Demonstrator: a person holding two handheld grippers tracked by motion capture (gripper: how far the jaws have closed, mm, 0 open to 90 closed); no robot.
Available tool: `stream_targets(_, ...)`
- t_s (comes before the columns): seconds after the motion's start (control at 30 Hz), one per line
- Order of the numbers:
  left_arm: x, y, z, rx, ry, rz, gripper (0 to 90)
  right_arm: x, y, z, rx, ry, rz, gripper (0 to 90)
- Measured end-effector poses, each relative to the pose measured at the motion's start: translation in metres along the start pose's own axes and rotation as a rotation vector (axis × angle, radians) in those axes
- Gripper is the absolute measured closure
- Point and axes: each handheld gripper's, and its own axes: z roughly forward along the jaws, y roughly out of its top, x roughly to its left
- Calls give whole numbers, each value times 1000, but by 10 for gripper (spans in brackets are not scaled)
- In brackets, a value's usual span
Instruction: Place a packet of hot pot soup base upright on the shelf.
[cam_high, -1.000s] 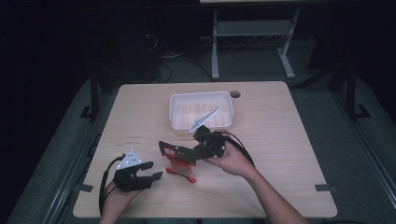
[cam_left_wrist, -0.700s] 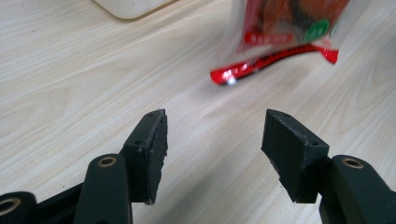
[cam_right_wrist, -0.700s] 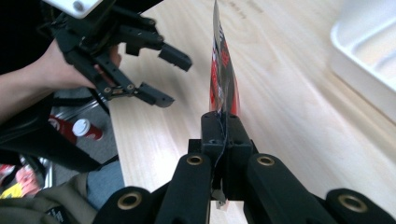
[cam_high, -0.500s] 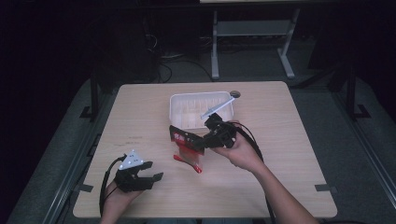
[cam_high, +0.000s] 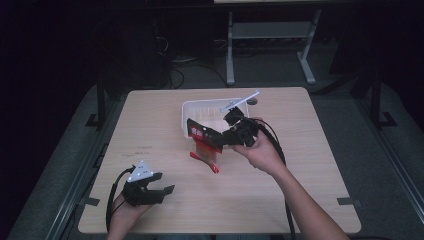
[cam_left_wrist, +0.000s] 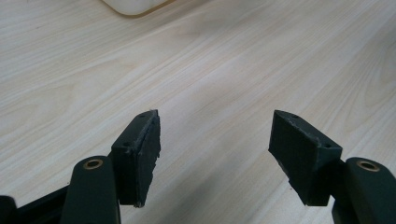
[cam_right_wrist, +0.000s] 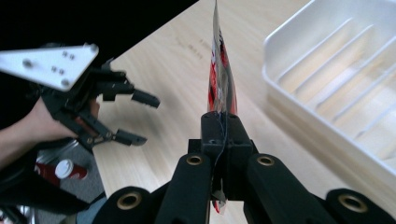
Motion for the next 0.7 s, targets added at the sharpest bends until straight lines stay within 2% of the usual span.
stream_targets(0.1,0,0,0,-2,1,0,335,-6,8,-10,-29,-31,31,892)
stream_targets(0.3,1,0,-1,-9,-3,-8,333,-17,21,-18,-86,-97,77,892)
stream_targets(0.43,1,0,-2,-17,0,-12,327,-24,32,-19,-135,-132,112,893)
stream_targets(0.7,2,0,-3,-16,-1,-15,326,-36,50,-12,-160,-194,167,892)
